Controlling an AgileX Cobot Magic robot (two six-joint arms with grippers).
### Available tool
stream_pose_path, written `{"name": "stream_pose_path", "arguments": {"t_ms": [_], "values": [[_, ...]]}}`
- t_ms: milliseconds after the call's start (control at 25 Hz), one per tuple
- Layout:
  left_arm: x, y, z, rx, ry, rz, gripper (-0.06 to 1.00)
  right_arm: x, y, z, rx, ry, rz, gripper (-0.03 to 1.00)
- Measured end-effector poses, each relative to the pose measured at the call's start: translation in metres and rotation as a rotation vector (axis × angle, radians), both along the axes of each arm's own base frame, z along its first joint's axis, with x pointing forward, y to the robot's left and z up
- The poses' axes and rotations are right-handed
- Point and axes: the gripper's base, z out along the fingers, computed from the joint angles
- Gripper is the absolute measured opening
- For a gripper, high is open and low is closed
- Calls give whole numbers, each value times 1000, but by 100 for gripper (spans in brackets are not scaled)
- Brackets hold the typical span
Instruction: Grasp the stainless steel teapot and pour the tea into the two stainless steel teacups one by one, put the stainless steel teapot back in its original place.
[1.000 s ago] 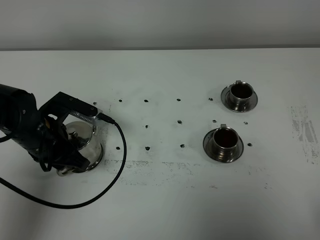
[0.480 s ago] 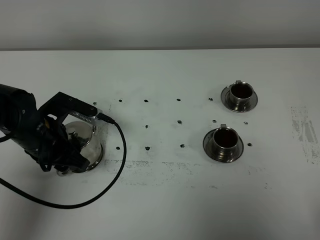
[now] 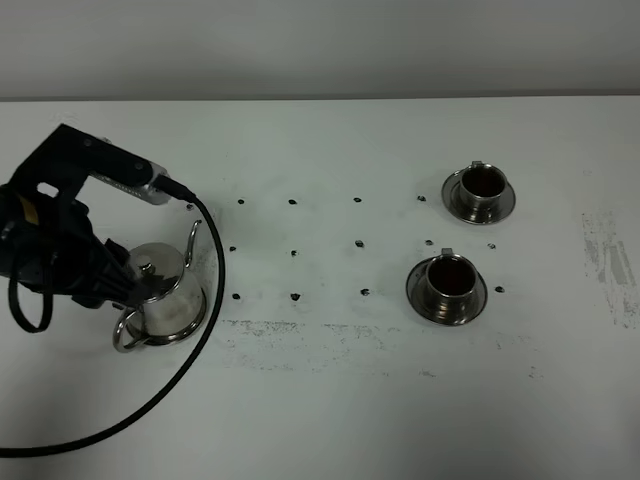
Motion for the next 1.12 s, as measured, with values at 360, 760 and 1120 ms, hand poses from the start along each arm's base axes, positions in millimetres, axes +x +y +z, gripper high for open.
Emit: {"name": "stream_pose_path", "arguments": {"t_ms": [360, 760, 1120], "values": [[-9, 3, 12, 1, -12, -1, 49, 0, 0, 0, 0, 0, 0, 39], [-41, 18, 49, -80, -60, 174, 49, 0, 0, 0, 0, 0, 0, 39], [-116, 62, 69, -118, 104, 418, 49, 0, 0, 0, 0, 0, 0, 39]]}}
